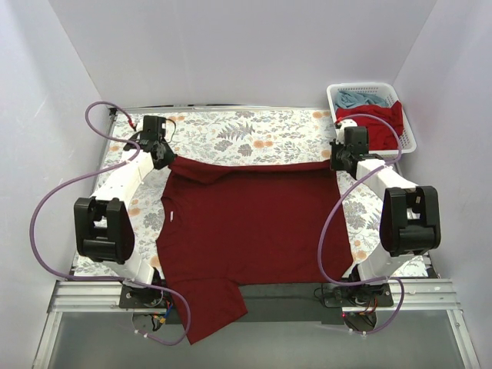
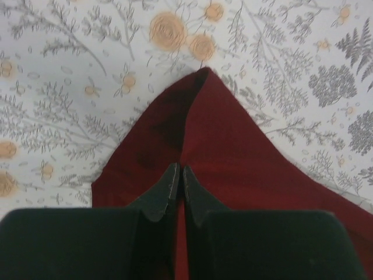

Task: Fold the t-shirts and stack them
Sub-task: Fold the tshirt

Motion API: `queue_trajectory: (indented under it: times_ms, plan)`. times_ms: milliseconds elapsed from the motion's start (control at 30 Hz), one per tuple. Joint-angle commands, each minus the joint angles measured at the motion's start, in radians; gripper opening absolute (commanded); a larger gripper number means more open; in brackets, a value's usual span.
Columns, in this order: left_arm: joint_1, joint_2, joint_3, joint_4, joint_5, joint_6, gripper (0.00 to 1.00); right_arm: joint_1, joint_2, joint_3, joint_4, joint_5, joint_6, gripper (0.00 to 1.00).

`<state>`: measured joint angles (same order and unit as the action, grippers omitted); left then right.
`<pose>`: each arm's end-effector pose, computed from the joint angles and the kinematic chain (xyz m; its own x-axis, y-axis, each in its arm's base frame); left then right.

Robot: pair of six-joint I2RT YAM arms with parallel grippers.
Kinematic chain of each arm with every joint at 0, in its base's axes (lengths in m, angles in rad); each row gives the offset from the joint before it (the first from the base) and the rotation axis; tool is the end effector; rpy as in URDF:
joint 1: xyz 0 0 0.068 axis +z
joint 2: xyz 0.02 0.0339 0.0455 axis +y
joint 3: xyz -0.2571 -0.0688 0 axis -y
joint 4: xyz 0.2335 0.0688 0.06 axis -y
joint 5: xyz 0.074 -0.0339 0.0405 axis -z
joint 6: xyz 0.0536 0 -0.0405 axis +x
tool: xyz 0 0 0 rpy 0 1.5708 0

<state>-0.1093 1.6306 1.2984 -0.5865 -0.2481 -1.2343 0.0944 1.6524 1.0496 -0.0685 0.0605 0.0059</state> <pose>0.3514 -0.0253 0.2506 -0.2209 -0.8963 -0.3846 -0.7598 0.4054 -0.5084 0.3658 0.0314 0.2075 -0.6195 -0.0527 -0.7832 -0.0433 0.9985 -0.0330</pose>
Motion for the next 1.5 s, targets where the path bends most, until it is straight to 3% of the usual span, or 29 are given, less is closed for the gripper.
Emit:
queue_trajectory:
  times_ms: [0, 200, 633, 900, 1467]
  plan:
    - [0.002, -0.096, -0.048, -0.099, 0.021, -0.057, 0.00, -0.010, -0.068, -0.014, -0.057, 0.013, 0.049, 0.01]
    - [0.002, -0.270, -0.177, -0.113, 0.050, -0.125, 0.00, -0.012, -0.124, -0.049, -0.119, 0.044, 0.075, 0.01]
    - [0.000, -0.486, -0.361, -0.179, 0.141, -0.235, 0.00, -0.010, -0.140, -0.184, -0.185, 0.084, 0.177, 0.01]
    - [0.000, -0.528, -0.507, -0.150, 0.207, -0.269, 0.00, -0.009, -0.106, -0.214, -0.169, 0.091, 0.194, 0.02]
    - [0.000, -0.615, -0.493, -0.240, 0.245, -0.298, 0.00, -0.010, -0.071, -0.223, -0.156, 0.078, 0.197, 0.04]
